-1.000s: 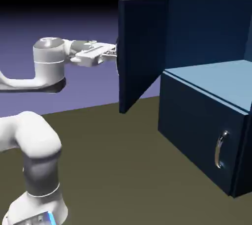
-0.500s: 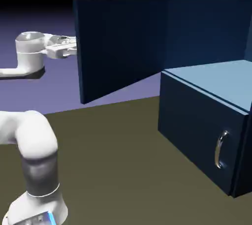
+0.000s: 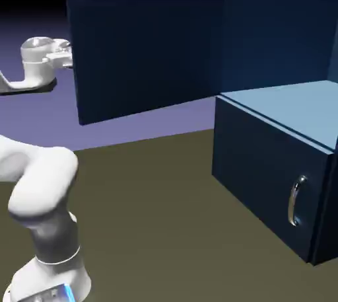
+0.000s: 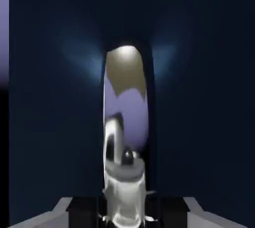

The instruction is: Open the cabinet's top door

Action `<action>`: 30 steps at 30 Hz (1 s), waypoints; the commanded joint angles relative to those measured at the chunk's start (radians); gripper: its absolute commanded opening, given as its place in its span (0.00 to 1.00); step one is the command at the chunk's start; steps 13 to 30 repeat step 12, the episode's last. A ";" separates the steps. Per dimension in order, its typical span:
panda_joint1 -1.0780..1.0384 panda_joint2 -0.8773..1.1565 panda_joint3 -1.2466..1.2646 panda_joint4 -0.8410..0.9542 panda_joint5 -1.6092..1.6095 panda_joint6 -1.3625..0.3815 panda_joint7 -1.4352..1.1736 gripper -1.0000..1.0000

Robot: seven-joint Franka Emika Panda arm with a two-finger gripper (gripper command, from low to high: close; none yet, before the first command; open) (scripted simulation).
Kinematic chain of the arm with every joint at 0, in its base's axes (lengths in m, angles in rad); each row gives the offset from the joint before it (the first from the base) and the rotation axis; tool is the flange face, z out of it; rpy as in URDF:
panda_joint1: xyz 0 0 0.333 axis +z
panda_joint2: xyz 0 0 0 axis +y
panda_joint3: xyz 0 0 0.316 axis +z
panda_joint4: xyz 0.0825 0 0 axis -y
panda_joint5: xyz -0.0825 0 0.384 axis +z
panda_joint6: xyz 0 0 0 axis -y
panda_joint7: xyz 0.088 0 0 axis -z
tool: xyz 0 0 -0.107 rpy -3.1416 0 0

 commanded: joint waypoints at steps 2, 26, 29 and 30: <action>-0.062 -0.013 0.030 0.073 0.012 -0.043 -0.019 0.00; -0.349 -0.092 0.131 0.435 0.038 -0.250 -0.133 0.00; -0.349 -0.092 0.131 0.435 0.038 -0.250 -0.133 0.00; -0.349 -0.092 0.131 0.435 0.038 -0.250 -0.133 0.00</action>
